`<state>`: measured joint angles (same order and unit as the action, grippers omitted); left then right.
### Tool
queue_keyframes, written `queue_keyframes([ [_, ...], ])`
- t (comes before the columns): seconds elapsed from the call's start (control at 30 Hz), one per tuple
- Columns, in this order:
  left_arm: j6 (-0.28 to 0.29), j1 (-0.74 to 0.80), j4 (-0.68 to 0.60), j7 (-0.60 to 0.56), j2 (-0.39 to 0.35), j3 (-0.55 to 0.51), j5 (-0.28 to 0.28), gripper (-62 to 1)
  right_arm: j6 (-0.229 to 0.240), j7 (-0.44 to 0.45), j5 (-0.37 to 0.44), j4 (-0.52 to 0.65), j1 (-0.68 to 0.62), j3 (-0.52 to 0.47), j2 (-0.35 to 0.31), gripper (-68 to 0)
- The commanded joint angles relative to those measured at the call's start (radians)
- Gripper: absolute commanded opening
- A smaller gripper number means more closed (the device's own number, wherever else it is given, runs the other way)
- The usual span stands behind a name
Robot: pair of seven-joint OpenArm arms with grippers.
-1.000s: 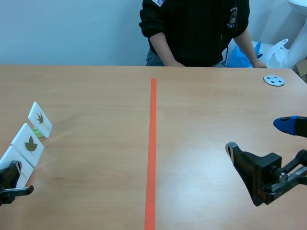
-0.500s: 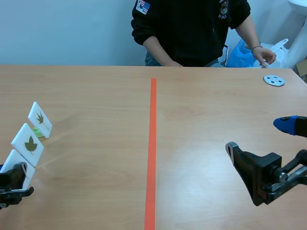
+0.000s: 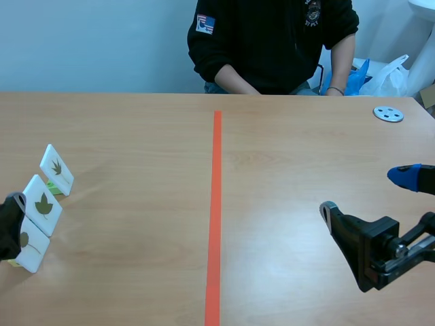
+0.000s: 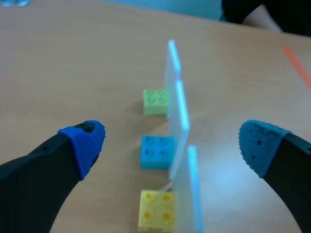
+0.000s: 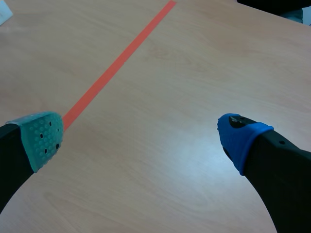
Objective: Sort the leaf by its shape. The table is split by an orange tape line. A compound leaf with several leaflets goes to the left side, a simple leaf with one blade goes to the right side. Return to the home posture when a red brick is placed on the table.
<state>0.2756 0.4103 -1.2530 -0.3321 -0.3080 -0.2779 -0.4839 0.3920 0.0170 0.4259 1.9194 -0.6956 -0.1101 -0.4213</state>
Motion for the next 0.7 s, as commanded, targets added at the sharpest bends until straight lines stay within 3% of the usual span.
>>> queue_keyframes([
  [0.0,0.039,0.037,-0.072,-0.015,-0.012,-0.021,-0.008,1.4,-0.003,0.011,0.004,0.004,0.012,-0.011,-0.003,0.4],
  [0.2,0.236,0.165,-0.282,-0.006,-0.026,-0.045,-0.006,1.4,-0.003,0.008,0.004,0.004,0.011,-0.011,-0.003,0.4],
  [0.37,0.373,0.254,-0.447,0.096,-0.037,-0.046,-0.006,1.4,-0.003,0.008,0.004,0.004,0.011,-0.014,-0.006,0.4],
  [0.67,0.420,0.313,-0.583,0.237,-0.036,-0.043,0.006,1.4,0.001,0.008,0.005,0.004,0.011,-0.016,-0.006,0.4],
])
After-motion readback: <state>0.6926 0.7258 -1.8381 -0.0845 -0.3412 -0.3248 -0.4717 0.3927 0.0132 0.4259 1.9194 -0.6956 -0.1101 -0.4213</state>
